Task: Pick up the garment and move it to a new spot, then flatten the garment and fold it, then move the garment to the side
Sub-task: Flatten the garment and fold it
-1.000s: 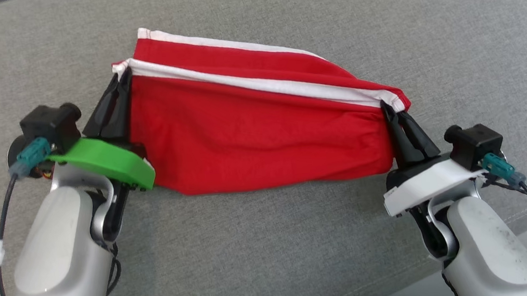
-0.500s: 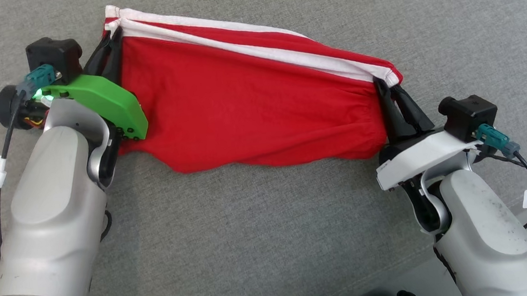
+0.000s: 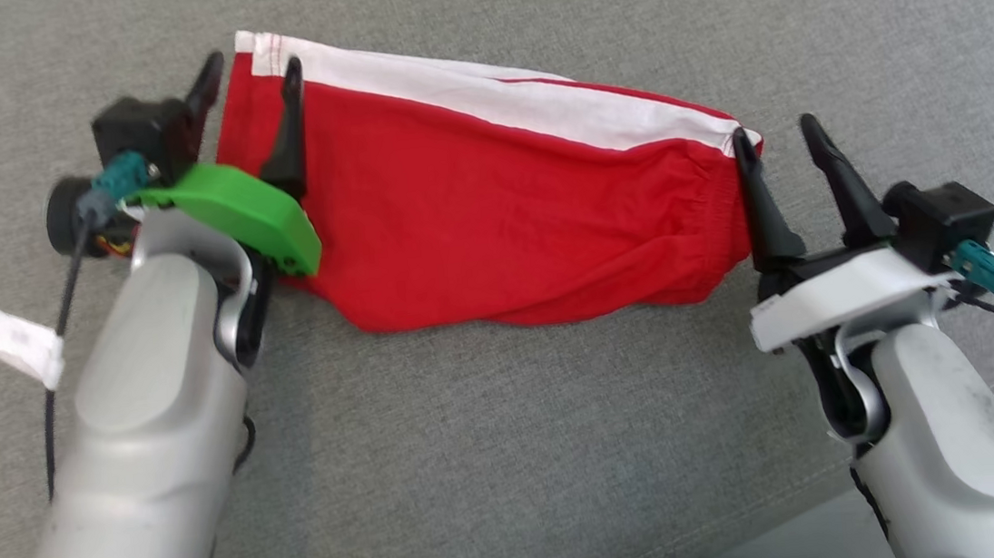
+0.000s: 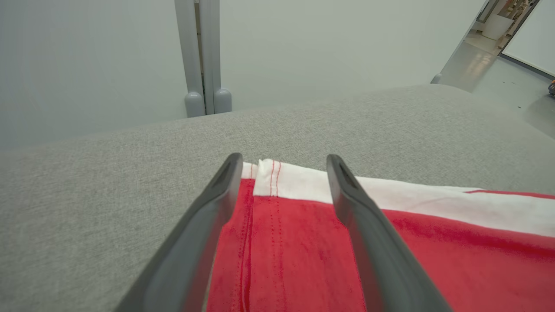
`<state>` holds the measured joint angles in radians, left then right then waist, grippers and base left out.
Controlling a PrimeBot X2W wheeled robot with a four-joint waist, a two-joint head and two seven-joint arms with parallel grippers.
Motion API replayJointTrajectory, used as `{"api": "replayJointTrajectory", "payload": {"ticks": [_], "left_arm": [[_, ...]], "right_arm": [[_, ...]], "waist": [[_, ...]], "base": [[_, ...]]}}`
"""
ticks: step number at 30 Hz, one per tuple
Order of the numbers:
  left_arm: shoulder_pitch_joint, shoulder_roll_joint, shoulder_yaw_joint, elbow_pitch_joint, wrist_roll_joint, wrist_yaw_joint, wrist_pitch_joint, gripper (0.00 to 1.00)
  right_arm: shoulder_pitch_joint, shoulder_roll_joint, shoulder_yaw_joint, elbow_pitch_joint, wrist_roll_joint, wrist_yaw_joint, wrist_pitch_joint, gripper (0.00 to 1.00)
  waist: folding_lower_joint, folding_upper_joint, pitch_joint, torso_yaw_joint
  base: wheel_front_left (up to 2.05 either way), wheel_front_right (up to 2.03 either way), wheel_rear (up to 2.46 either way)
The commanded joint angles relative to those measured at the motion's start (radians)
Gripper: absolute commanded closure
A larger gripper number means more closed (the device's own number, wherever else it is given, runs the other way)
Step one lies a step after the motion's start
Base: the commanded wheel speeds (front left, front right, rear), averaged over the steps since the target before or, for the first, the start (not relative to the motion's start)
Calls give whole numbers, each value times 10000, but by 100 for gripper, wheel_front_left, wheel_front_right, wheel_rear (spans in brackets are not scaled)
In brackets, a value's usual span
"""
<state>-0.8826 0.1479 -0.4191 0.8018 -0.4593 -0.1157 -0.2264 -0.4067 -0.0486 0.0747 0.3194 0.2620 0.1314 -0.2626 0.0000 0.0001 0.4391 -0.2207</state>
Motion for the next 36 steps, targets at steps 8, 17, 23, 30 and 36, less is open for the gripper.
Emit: {"api": "replayJointTrajectory", "payload": {"ticks": [8, 17, 23, 30, 36], "left_arm": [[1647, 34, -88, -303, -238, 376, 204, 0], [2169, 258, -55, -540, -563, 751, 1355, 0], [1993, 506, -2, -530, -820, 829, 2623, 0], [1903, 748, -24, -538, -939, 946, 3327, 0], [2227, 649, -154, -655, -1184, 716, 3740, 100]], "right_arm": [[1135, -27, -1016, -606, -832, -14, -31, 0], [1522, -33, -809, -925, -1015, -14, -31, 0], [1546, -27, -787, -970, -923, -14, -31, 0], [1543, -27, -770, -1010, -871, -14, -31, 0], [1614, -27, -817, -919, -825, -14, -31, 0]], "waist": [[0, -1, -1081, 540], [0, -1, -1275, 325], [0, -1, -1197, 91], [0, -1, -1140, -115], [0, -1, -1250, -146]], "base": [[0, 0, 0], [0, 0, 0], [0, 0, 0], [0, 0, 0], [0, 0, 0]]}}
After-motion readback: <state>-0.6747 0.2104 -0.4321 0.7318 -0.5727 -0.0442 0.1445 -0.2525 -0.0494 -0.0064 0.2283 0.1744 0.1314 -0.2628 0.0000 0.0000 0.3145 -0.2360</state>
